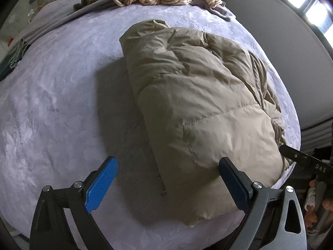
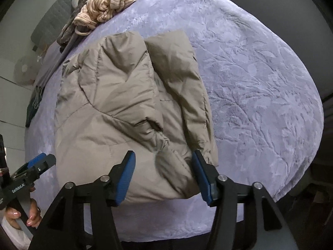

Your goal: Fold large clothes

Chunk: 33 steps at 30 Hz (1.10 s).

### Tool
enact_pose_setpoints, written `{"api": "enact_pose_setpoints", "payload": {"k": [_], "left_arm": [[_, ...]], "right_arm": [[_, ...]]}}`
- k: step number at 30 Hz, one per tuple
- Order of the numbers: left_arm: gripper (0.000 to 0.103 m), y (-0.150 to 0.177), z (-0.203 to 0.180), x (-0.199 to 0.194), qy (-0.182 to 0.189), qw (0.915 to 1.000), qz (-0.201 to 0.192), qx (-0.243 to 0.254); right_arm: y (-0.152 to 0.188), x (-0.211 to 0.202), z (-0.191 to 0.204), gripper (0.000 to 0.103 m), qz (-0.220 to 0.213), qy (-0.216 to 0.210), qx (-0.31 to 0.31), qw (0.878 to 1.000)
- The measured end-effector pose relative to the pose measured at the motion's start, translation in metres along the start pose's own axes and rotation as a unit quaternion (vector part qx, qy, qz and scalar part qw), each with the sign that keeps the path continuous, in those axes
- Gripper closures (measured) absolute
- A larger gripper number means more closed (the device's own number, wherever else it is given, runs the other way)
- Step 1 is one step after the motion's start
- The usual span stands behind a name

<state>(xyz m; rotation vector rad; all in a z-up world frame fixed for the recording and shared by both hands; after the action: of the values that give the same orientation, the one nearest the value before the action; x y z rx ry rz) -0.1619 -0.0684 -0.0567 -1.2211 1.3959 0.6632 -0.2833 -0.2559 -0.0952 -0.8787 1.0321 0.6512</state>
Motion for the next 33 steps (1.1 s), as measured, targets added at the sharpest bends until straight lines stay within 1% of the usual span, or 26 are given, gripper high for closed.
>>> {"api": "enact_pose_setpoints", "payload": {"k": [1, 4, 9, 12, 14, 17, 20, 22, 25, 28, 31, 33], "left_arm": [[0.0, 0.001, 0.001, -0.001, -0.001, 1.0, -0.001, 0.002], [0.0, 0.002, 0.006, -0.005, 0.005, 0.9999, -0.008, 0.005], [0.0, -0.002, 0.014, -0.007, 0.019, 0.9998, -0.005, -0.01], [0.0, -0.008, 0.019, -0.005, 0.032, 0.9993, 0.006, -0.021], [0.0, -0.015, 0.02, -0.001, 0.025, 0.9992, 0.008, -0.031], [0.0, -0.023, 0.021, 0.007, 0.021, 0.9981, 0.025, -0.052], [0.0, -0.031, 0.022, 0.015, 0.017, 0.9952, 0.04, -0.087], [0.0, -0.036, 0.02, 0.019, 0.018, 0.9941, 0.039, -0.1], [0.0, -0.042, 0.017, 0.029, 0.017, 0.9936, 0.045, -0.102], [0.0, -0.048, 0.015, 0.037, 0.013, 0.9928, 0.047, -0.109], [0.0, -0.053, 0.011, 0.041, 0.016, 0.992, 0.047, -0.116], [0.0, -0.057, 0.009, 0.042, 0.015, 0.9922, 0.044, -0.116]], "right_arm": [[0.002, -0.001, 0.003, 0.039, -0.001, 0.002, 0.002, 1.0], [0.003, -0.004, 0.007, 0.033, -0.008, 0.009, 0.007, 1.0], [-0.001, -0.011, 0.012, 0.024, -0.018, 0.009, 0.005, 1.0], [-0.009, -0.016, 0.011, 0.024, -0.023, 0.005, 0.001, 1.0], [-0.019, -0.017, 0.007, 0.021, -0.024, 0.001, -0.002, 1.0], [-0.031, -0.016, -0.001, 0.021, -0.022, -0.008, -0.008, 1.0], [-0.044, -0.007, -0.011, 0.021, -0.006, -0.022, -0.014, 1.0], [-0.054, 0.0, -0.019, 0.021, 0.004, -0.04, -0.013, 0.999], [-0.068, 0.011, -0.028, 0.021, 0.015, -0.061, -0.011, 0.998], [-0.08, 0.023, -0.036, 0.02, 0.025, -0.073, -0.013, 0.997], [-0.089, 0.035, -0.043, 0.0, 0.039, -0.087, -0.017, 0.995], [-0.094, 0.041, -0.047, 0.0, 0.04, -0.091, -0.017, 0.995]]}}
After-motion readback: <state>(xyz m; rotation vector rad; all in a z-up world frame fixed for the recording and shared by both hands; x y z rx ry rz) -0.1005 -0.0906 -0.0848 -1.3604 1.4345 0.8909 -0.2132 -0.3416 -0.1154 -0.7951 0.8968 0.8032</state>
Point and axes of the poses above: each gripper's, at about its wrist camera, not at the fingertips, and x roughly the way its jaws point, z to its left, y to its underside, the point moved 4 cm from there along x, roughly the way its jaws point, and after that the axes turned 14 degrees about -x, right-handed, at the moved point
